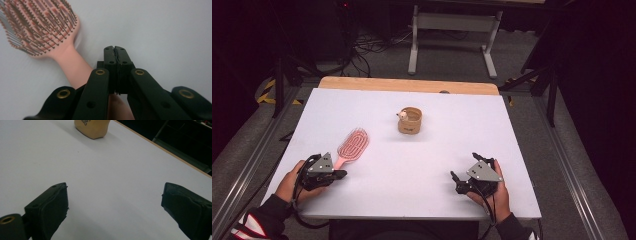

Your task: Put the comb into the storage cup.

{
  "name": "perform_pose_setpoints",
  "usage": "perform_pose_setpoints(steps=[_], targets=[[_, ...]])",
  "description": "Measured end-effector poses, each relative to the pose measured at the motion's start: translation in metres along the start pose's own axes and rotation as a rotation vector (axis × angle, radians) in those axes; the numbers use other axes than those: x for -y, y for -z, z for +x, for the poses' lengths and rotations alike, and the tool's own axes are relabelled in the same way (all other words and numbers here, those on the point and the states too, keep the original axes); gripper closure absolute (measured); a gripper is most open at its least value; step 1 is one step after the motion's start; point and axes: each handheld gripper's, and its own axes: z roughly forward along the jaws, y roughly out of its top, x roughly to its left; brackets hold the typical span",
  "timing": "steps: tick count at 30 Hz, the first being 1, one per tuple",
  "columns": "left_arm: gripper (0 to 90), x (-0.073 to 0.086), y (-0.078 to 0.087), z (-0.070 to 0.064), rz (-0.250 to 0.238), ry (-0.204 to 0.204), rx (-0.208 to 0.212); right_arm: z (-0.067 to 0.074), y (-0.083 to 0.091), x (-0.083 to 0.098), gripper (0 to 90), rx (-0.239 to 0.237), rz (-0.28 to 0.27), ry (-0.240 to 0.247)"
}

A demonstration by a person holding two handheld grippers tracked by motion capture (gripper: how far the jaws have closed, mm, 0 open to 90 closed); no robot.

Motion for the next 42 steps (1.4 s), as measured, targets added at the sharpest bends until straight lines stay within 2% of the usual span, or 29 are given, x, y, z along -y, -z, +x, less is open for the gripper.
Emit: perform_pose_setpoints(steps=[7, 11, 13, 15, 17, 19, 21, 24, 25, 26, 27, 29, 31, 33, 35, 37, 39, 41, 42], targets=[[89.3, 0.011, 0.01, 0.005, -0.005, 0.042, -0.024, 0.0, -0.001, 0.0, 7.7, -0.003, 0.004, 0.005], [87.4, 0.012, 0.017, 0.005, -0.035, 0.059, -0.026, 0.001, -0.001, 0.0, 7.7, -0.006, 0.004, 0.006], [87.1, 0.009, 0.025, 0.004, -0.077, 0.085, -0.022, 0.001, -0.001, 0.0, 7.7, -0.01, 0.001, 0.006], [84.7, 0.006, 0.034, 0.004, -0.1, 0.13, -0.062, 0.0, 0.0, 0.0, 7.7, -0.009, 0.001, 0.006], [77.6, 0.004, 0.039, 0.006, -0.105, 0.19, -0.097, 0.0, 0.0, 0.0, 7.8, -0.009, 0.001, 0.005], [70.8, 0.003, 0.039, 0.008, -0.089, 0.235, -0.135, 0.0, -0.001, 0.0, 7.7, -0.008, 0.003, 0.007], [58.2, 0.001, 0.037, 0.01, -0.046, 0.275, -0.189, 0.001, -0.001, 0.0, 7.7, -0.009, 0.006, 0.011], [37.2, -0.004, 0.032, 0.014, 0.012, 0.344, -0.24, 0.001, -0.002, 0.001, 7.8, -0.015, 0.013, 0.011], [24.5, -0.007, 0.027, 0.019, 0.056, 0.398, -0.245, 0.001, -0.003, 0.001, 7.8, -0.017, 0.019, 0.011], [21.8, -0.007, 0.027, 0.019, 0.056, 0.398, -0.245, 0.001, -0.003, 0.001, 7.8, -0.017, 0.019, 0.011], [21.8, -0.009, 0.024, 0.02, 0.074, 0.419, -0.247, 0.002, -0.003, 0.001, 7.8, -0.017, 0.021, 0.013], [14.8, -0.011, 0.016, 0.025, 0.125, 0.438, -0.244, 0.002, -0.004, 0.001, 7.9, -0.019, 0.021, 0.012], [13.5, -0.012, 0.008, 0.028, 0.142, 0.461, -0.228, 0.002, -0.004, 0.001, 7.9, -0.02, 0.023, 0.013], [13.8, -0.015, -0.001, 0.032, 0.189, 0.467, -0.201, 0.002, -0.004, 0.001, 7.9, -0.022, 0.025, 0.014], [13.8, -0.017, -0.007, 0.035, 0.219, 0.456, -0.197, 0.002, -0.005, 0.002, 7.9, -0.022, 0.025, 0.014], [15.1, -0.019, -0.01, 0.037, 0.23, 0.459, -0.189, 0.002, -0.005, 0.002, 7.9, -0.022, 0.027, 0.017], [15.7, -0.019, -0.011, 0.038, 0.227, 0.463, -0.18, 0.002, -0.005, 0.002, 7.9, -0.024, 0.027, 0.016], [18.2, -0.018, -0.011, 0.041, 0.217, 0.472, -0.15, 0.002, -0.005, 0.002, 7.9, -0.025, 0.029, 0.013], [19.7, -0.018, -0.011, 0.042, 0.211, 0.472, -0.154, 0.002, -0.006, 0.002, 7.9, -0.025, 0.029, 0.012]])
